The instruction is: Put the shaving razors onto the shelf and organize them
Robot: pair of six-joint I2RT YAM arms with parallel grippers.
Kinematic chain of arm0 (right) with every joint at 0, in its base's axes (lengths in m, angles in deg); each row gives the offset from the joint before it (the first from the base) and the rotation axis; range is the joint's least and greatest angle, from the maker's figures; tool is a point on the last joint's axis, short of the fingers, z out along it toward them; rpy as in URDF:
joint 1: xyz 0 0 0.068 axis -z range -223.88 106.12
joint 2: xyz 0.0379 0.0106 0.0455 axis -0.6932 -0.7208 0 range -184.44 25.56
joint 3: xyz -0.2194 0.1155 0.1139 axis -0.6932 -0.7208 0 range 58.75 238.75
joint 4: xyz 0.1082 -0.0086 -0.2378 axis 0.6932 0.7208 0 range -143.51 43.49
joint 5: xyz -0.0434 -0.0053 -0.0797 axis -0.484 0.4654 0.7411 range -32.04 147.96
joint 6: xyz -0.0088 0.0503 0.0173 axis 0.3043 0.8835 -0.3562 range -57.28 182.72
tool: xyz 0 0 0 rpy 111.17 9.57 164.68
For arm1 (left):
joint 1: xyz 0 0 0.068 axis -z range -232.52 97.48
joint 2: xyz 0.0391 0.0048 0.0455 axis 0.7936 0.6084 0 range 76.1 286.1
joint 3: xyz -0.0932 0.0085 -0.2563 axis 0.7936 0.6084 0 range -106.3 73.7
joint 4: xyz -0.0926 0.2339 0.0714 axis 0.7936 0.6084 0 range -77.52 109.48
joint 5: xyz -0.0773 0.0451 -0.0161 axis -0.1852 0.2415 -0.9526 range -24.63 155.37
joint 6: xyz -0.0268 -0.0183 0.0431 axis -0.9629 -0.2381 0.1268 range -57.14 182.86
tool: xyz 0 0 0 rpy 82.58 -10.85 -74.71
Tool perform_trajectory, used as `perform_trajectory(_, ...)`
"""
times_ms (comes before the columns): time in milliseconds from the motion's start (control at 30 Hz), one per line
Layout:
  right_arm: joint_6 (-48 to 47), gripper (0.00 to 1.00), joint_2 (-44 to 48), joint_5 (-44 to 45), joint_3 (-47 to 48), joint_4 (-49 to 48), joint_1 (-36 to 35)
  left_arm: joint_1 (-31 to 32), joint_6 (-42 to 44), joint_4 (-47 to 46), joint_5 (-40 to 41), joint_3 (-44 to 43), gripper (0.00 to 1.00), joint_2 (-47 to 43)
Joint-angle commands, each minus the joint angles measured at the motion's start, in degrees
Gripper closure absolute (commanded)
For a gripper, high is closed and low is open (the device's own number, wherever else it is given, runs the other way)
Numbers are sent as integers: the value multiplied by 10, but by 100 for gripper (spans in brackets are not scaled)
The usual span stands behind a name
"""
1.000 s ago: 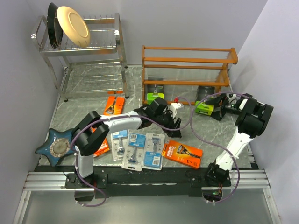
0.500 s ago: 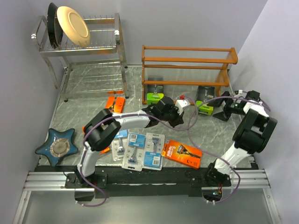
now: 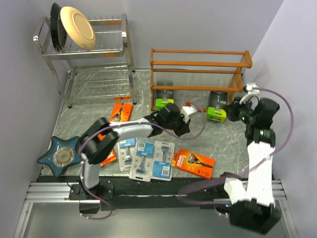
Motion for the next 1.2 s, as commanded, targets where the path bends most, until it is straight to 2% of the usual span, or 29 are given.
perform_trajectory(0, -106, 100, -121, -65, 41, 61, 0, -20, -32, 52, -22, 53, 88, -150)
perform_trajectory(67, -111, 100, -138, -11, 39, 47, -6, -28, -28, 65, -15, 99, 88, -201)
perform_trajectory(167, -168, 100, -165, 44, 30, 28, -24, -48, -20, 72, -10, 145, 87, -243)
perform_trajectory(267, -222, 100, -187, 61, 31, 29, -43, -91, -35, 82, -18, 168, 86, -264)
perform_trajectory(400, -229, 100, -214, 71, 48, 31, -79, -148, -36, 74, -20, 191, 86, -283)
perform_trajectory(533, -260, 100, -237, 127, 47, 44, -134, -182, -33, 74, -22, 195, 85, -298)
perform_trajectory(667, -282, 100, -242, 203, 14, -26, -161, -223, -25, 63, -25, 177, 85, -310)
perform_trajectory(867, -292, 100, -314, 269, 53, -31, -170, -262, 10, 55, -29, 177, 83, -313)
perform_trajectory(967, -302, 100, -335, 291, 52, -66, -169, -283, 20, 65, -26, 162, 83, -309)
perform_trajectory(1167, -307, 100, -365, 331, 71, -91, -169, -302, 6, 60, -35, 167, 82, -310)
